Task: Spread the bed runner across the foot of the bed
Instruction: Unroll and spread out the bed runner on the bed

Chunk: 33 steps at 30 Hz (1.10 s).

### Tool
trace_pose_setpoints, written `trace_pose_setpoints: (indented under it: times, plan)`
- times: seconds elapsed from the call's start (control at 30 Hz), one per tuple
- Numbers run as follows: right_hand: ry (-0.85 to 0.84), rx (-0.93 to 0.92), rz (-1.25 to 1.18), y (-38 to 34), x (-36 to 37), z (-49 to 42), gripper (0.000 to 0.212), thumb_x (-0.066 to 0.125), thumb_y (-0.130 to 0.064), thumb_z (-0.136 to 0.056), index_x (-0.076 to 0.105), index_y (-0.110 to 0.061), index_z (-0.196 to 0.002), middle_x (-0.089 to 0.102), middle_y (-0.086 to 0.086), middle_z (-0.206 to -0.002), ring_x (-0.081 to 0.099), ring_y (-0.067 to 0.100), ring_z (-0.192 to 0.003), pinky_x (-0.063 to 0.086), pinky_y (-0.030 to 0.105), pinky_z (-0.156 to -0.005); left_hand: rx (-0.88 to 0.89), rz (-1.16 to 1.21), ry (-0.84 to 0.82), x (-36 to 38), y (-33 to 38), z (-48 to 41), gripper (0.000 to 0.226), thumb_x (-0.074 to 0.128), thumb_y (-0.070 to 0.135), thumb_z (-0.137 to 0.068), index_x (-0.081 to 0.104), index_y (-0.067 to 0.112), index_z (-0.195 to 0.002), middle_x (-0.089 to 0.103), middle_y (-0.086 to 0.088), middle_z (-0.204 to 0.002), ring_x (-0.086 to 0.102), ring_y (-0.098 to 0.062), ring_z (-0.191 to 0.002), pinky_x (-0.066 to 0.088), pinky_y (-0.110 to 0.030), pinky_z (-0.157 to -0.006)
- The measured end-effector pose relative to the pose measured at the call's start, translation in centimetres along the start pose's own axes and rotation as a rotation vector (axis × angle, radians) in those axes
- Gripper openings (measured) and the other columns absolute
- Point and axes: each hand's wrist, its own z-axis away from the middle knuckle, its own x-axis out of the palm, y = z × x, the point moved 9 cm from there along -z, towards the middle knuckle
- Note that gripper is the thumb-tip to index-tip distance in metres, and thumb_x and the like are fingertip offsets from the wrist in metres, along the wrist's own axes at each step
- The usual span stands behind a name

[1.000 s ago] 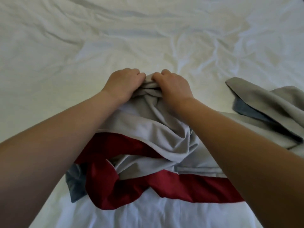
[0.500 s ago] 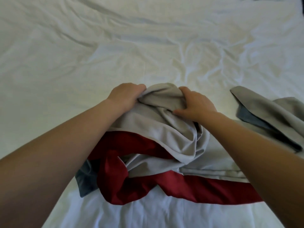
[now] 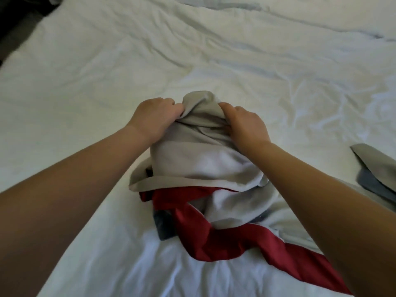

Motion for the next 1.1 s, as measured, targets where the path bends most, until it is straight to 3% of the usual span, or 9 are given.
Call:
trace_pose_setpoints:
  times: [0.33,0.53,0.63,0.7,0.8,0.9,1.03,1.1]
  plan:
    - [-0.120,-0.225,0.057,-20.2,3.4,-5.7,0.057,0.054,-0.014,-0.090,0.030,-0.019,-0.141,0.052,0.017,-0.112,0.058,0.036,-0.092,0.035,0.036,-0.065,-0.241,-0.021,-0.080,4.9,-16.3,12.5,0.012,0.054,0.009,-0.089,0.055,0.010,-0.100,0.054,-0.016,-0.090,0.057,-0.035,-0.082,0.030,-0.034,-0.057]
    - [-0.232,-0.314,0.143,-28.5,9.1,-6.8,0.043,0.048,-0.012,-0.094,0.036,-0.016,-0.135,0.050,0.014,-0.124,0.053,0.034,-0.110,0.039,0.038,-0.073,-0.329,-0.026,-0.240,11.6,-20.1,19.4,0.014,0.056,0.013,-0.087,0.052,0.011,-0.100,0.059,-0.012,-0.091,0.060,-0.034,-0.085,0.031,-0.032,-0.057]
    - [-0.245,-0.275,0.215,-29.4,10.9,-6.9,0.039,0.046,-0.008,-0.093,0.041,-0.014,-0.131,0.052,0.012,-0.125,0.052,0.032,-0.114,0.041,0.039,-0.077,-0.223,-0.055,-0.191,12.6,-19.4,20.5,0.016,0.069,0.008,-0.075,0.057,0.007,-0.085,0.060,-0.014,-0.074,0.061,-0.035,-0.065,0.032,-0.030,-0.048]
    - [-0.227,-0.238,0.195,-29.0,10.8,-6.7,0.042,0.050,-0.011,-0.089,0.042,-0.017,-0.130,0.053,0.011,-0.122,0.051,0.032,-0.113,0.042,0.039,-0.081,-0.164,-0.002,-0.039,11.4,-18.9,20.1,0.024,0.076,0.009,-0.062,0.057,0.004,-0.074,0.054,-0.016,-0.060,0.055,-0.034,-0.049,0.029,-0.026,-0.044]
    - [-0.151,-0.226,0.104,-27.8,8.4,-6.2,0.051,0.055,-0.028,-0.085,0.042,-0.022,-0.134,0.053,0.009,-0.121,0.050,0.031,-0.113,0.040,0.039,-0.086,-0.085,0.037,0.119,8.7,-17.8,17.9,0.029,0.073,0.022,-0.067,0.059,0.005,-0.086,0.057,-0.016,-0.073,0.056,-0.035,-0.061,0.038,-0.033,-0.047]
    - [-0.064,-0.126,0.043,-24.4,5.2,-4.6,0.061,0.054,-0.046,-0.083,0.040,-0.026,-0.139,0.051,0.007,-0.130,0.047,0.028,-0.122,0.037,0.041,-0.099,0.003,0.160,0.222,6.2,-15.5,14.6,0.040,0.066,0.029,-0.072,0.059,0.007,-0.105,0.060,-0.014,-0.092,0.058,-0.035,-0.078,0.048,-0.040,-0.059]
    - [-0.110,0.050,0.093,-19.1,4.6,-1.3,0.076,0.052,-0.066,-0.078,0.034,-0.029,-0.142,0.048,0.007,-0.134,0.044,0.028,-0.126,0.037,0.042,-0.099,0.232,0.292,0.173,5.7,-10.5,10.3,0.059,0.068,0.029,-0.074,0.052,0.009,-0.127,0.055,-0.017,-0.123,0.055,-0.035,-0.107,0.049,-0.043,-0.083]
    - [-0.194,0.101,0.122,-17.8,5.8,-0.2,0.090,0.058,-0.067,-0.072,0.022,-0.032,-0.147,0.040,0.007,-0.141,0.039,0.028,-0.130,0.039,0.043,-0.100,0.263,0.274,0.082,6.9,-9.0,8.9,0.062,0.065,0.026,-0.079,0.045,0.011,-0.135,0.046,-0.017,-0.137,0.049,-0.035,-0.119,0.045,-0.045,-0.094]
